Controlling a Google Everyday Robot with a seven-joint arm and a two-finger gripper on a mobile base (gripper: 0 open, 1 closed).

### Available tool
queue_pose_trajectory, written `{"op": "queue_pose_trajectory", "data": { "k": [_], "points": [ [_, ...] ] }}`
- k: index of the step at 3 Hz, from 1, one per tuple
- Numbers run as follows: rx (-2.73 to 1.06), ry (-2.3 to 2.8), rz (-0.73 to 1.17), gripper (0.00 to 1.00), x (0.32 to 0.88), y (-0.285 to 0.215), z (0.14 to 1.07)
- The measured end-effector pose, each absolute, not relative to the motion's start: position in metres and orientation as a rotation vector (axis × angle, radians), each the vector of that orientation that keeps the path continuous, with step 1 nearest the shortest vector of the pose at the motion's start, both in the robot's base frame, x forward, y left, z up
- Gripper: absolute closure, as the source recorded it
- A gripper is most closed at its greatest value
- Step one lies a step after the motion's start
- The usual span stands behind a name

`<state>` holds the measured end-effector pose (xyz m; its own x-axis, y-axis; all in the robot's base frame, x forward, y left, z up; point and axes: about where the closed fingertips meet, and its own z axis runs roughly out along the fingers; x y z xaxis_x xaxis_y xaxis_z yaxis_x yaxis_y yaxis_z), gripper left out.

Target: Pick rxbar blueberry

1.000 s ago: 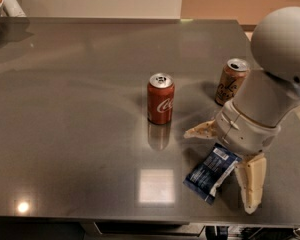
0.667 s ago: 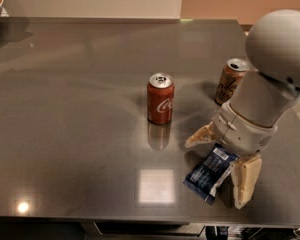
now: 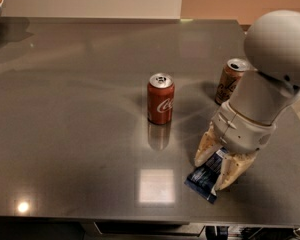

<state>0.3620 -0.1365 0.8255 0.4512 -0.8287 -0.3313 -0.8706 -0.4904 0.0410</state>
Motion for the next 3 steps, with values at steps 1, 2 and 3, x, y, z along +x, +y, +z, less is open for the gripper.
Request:
{"op": "queue_pose_trajectory", "data": {
  "k": [1, 2, 3],
  "points": [
    [-2.534, 1.509, 0.48, 0.87, 0.368, -0.138, 0.833],
    [-2.499, 1.506, 0.493, 1.0, 0.377, -0.138, 0.845],
    [-2.46, 1.49, 0.522, 1.0, 0.383, -0.136, 0.863]
  ]
}}
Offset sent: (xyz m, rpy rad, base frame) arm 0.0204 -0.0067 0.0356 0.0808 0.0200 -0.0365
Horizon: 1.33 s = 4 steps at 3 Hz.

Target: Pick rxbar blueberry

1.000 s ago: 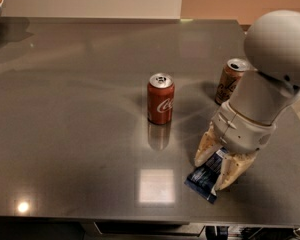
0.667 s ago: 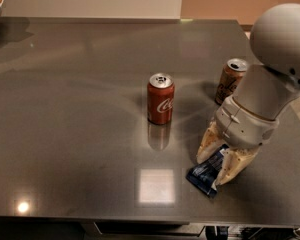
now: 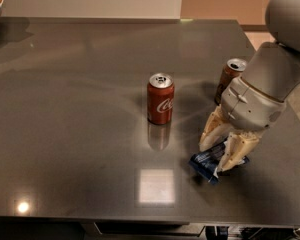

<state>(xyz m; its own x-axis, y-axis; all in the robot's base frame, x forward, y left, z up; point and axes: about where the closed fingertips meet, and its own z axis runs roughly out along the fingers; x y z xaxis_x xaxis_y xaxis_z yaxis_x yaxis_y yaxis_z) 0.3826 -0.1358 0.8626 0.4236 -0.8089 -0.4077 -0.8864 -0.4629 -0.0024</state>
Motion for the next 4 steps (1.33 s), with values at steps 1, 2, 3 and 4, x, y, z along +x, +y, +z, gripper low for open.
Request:
{"op": "queue_pose_trajectory", "data": {
  "k": [1, 2, 3, 4],
  "points": [
    [-2.396, 1.46, 0.576, 1.0, 0.388, -0.128, 0.894],
    [-2.363, 1.444, 0.58, 1.0, 0.393, -0.123, 0.915],
    [-2.317, 1.407, 0.553, 1.0, 0.41, -0.114, 0.95],
    [-2.289, 1.405, 0.513, 1.0, 0.419, -0.109, 0.951]
  ]
}}
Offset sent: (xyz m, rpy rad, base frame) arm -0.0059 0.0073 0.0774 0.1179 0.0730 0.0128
